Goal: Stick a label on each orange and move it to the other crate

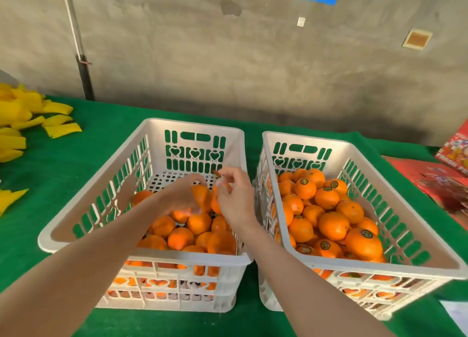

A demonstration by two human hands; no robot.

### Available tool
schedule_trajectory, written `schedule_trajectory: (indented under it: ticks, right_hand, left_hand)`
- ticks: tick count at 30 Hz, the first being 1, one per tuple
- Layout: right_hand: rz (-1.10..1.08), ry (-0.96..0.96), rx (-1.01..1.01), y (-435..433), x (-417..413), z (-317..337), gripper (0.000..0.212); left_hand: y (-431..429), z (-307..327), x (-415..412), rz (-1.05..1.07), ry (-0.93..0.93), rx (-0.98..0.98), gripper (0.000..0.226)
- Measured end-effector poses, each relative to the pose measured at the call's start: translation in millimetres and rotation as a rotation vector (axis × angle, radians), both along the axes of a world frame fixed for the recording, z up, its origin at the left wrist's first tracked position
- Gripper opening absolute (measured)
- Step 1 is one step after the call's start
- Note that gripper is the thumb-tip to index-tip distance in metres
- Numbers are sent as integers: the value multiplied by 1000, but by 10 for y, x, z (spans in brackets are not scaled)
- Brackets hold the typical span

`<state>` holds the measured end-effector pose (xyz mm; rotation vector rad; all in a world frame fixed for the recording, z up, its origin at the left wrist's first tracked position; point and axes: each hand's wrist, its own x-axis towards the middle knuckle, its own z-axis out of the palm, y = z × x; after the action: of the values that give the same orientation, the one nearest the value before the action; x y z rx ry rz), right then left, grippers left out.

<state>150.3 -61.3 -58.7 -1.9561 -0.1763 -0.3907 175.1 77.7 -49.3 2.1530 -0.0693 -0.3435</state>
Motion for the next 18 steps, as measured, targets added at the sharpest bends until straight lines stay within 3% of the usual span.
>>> schedule_trajectory:
  ticks: [3, 8, 11, 15, 18]
  right_hand:
    - [-10, 109, 181, -60, -30, 70, 12]
    - [215, 316, 512, -164, -314, 192, 14]
    - [306, 281, 526, -284, -540, 302, 15]
    - [299, 225, 474, -527, -799, 418, 17]
    - [257, 156, 362, -691, -978, 490, 9]
  left_hand:
    - [85, 73, -107, 26, -127, -197, 72]
    - [71, 134, -510, -20, -212, -590, 75]
    - [-74, 190, -714, -52, -188, -756, 70]
    - [-318, 292, -924, -83, 42, -1034, 49]
    - [-550, 360, -1069, -51, 67, -992, 22]
